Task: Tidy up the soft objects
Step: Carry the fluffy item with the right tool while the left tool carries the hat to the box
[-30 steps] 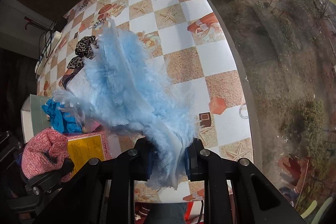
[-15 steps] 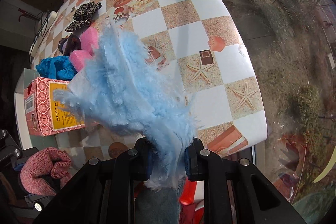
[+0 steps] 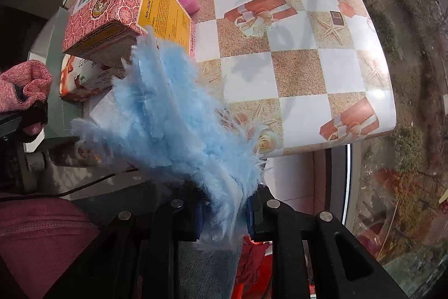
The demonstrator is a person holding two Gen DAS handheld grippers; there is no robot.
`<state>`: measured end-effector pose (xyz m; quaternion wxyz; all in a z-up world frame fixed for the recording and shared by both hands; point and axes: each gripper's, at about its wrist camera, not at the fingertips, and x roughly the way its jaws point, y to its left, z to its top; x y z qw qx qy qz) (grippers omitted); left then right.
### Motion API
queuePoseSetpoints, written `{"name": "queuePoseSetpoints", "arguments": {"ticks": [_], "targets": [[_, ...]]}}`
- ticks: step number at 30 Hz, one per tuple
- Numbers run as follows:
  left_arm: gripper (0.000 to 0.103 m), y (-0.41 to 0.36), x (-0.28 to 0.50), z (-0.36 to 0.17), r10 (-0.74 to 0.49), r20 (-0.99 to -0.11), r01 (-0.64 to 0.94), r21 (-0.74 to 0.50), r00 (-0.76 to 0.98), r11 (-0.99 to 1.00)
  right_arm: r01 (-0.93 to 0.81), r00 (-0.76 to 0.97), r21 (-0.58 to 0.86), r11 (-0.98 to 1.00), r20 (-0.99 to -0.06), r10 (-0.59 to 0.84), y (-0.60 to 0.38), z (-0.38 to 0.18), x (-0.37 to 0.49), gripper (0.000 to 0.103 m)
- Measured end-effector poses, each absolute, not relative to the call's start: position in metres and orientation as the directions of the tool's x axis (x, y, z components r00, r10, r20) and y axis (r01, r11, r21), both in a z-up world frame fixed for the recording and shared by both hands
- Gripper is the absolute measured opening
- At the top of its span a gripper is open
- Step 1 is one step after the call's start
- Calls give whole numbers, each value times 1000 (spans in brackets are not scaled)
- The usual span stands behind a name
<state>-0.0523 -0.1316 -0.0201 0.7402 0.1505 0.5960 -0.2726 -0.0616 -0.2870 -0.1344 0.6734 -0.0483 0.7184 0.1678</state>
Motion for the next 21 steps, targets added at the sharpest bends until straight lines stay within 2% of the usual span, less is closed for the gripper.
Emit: {"name": "queuePoseSetpoints", "arguments": {"ticks": [9,21], "targets": [[27,-33,-49,-18,-140,-957,262,-72,252,962,-592,-109,173,787,-985,134,-199,-116,-73,24],[27,67,-78,-33,8,-963,-101,-20,268,995,-759,-68,167,629,-982,179,-99,-68,-60,24]]}}
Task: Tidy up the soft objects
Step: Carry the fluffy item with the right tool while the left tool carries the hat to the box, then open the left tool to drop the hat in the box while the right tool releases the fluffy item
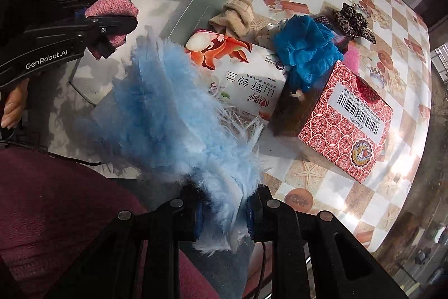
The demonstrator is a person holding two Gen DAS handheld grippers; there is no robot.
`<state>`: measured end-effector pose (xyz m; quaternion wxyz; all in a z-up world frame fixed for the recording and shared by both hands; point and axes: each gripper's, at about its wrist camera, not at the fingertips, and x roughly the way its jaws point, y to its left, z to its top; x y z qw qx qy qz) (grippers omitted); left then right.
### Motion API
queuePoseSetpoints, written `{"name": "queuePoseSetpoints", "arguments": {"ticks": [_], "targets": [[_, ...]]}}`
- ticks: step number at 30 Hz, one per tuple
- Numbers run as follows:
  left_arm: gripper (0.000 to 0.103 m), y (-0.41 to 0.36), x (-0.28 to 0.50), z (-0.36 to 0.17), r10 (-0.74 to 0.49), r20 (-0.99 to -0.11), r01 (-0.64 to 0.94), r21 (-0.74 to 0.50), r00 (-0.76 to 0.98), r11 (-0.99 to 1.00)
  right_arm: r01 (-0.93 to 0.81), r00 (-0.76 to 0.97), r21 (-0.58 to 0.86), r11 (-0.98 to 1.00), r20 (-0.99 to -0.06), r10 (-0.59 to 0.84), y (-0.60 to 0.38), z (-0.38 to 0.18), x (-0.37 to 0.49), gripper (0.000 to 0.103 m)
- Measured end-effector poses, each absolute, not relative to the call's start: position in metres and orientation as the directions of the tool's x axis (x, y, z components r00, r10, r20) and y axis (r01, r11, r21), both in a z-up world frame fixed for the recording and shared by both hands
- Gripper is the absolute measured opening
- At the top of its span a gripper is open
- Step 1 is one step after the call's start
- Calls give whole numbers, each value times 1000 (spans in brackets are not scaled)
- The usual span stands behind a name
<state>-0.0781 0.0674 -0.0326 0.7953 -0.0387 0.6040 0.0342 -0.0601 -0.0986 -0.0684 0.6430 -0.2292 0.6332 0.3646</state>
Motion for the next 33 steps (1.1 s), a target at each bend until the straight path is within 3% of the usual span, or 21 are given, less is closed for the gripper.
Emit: {"name": "queuePoseSetpoints", "arguments": {"ticks": [15,33], "targets": [[28,126,-127,-56,101,-979,-376,28,177,926,-864,-97,167,475,-981,170,12,-56,-69,24],[29,127,-141,-72,78,-987,-425,12,137,905,-855,-147,186,484,-982,119,42,-72,-72,24]]}}
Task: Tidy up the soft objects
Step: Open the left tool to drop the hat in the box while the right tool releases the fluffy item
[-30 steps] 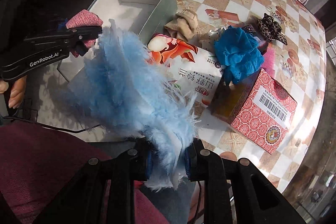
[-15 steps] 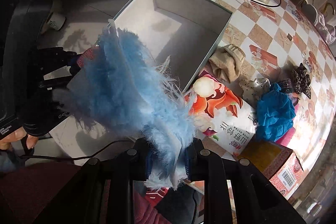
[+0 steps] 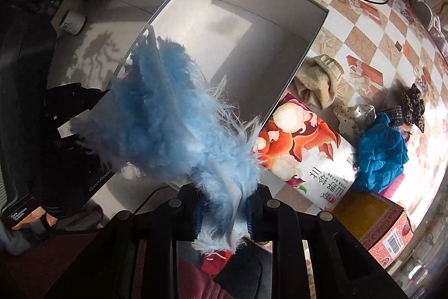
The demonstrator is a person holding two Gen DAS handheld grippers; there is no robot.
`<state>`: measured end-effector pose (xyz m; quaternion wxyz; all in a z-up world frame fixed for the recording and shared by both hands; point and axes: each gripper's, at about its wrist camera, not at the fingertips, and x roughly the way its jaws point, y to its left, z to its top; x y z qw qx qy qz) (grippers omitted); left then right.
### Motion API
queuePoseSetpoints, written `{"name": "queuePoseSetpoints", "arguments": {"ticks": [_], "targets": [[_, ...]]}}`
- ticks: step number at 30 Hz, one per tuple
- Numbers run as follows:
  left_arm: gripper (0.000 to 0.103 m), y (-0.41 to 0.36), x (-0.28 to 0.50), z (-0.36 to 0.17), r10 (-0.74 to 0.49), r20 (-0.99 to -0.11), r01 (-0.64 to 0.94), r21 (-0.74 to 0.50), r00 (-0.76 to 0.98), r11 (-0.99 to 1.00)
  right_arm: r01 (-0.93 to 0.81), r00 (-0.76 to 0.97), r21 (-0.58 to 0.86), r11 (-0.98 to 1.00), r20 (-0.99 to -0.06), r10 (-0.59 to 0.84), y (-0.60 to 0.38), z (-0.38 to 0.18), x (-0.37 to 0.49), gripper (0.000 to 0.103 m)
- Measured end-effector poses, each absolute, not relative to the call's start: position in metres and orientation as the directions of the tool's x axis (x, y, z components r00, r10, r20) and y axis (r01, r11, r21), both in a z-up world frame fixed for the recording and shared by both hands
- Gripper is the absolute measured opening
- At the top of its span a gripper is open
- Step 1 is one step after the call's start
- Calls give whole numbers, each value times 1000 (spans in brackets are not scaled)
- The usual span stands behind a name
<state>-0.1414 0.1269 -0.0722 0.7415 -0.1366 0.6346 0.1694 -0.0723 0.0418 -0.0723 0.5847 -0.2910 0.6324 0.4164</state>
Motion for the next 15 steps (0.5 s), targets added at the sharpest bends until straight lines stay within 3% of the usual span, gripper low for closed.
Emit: {"name": "queuePoseSetpoints", "arguments": {"ticks": [15], "targets": [[31,128,-145,-78,75,-989,-418,16,124,908,-852,-155,190,488,-982,110,43,-75,-74,24]]}}
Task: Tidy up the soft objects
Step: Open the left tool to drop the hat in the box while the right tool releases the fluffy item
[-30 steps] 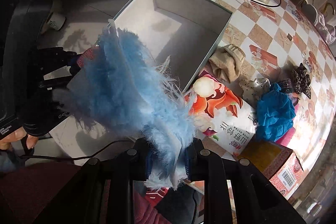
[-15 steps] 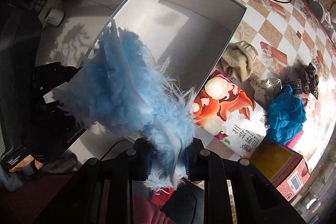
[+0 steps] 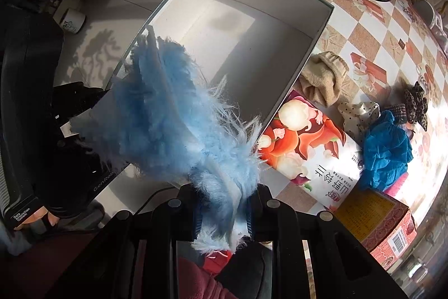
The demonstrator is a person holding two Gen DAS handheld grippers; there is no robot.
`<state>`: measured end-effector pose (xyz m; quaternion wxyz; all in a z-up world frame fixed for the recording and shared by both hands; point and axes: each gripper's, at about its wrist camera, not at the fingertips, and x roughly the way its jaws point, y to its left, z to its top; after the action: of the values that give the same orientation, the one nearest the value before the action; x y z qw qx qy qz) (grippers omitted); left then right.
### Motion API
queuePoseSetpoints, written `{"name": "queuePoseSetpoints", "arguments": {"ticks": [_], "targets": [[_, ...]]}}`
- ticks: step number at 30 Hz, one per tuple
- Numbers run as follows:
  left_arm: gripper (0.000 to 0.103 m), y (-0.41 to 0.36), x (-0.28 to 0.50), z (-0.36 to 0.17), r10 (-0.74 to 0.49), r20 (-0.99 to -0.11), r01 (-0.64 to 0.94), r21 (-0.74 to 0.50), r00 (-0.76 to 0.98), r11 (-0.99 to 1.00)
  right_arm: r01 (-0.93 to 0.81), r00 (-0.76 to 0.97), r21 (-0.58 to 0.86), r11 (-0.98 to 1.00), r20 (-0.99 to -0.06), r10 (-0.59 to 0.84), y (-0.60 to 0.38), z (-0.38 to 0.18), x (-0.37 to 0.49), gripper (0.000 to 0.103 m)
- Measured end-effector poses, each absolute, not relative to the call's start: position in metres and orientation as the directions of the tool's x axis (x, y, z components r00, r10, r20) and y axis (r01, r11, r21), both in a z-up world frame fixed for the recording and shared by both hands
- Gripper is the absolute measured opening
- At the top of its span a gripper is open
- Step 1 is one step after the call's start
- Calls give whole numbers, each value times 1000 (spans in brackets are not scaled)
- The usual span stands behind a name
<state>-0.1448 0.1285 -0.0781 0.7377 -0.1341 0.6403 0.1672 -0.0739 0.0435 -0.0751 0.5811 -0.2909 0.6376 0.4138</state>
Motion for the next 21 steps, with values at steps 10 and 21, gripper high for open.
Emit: {"name": "queuePoseSetpoints", "arguments": {"ticks": [10,21], "targets": [[31,128,-149,-81,76,-990,-417,20,118,909,-875,-127,156,458,-987,95,55,-77,-81,24],[82,132,-154,-80,83,-987,-422,18,135,907,-901,-88,121,417,-991,99,71,-75,-91,53]]}}
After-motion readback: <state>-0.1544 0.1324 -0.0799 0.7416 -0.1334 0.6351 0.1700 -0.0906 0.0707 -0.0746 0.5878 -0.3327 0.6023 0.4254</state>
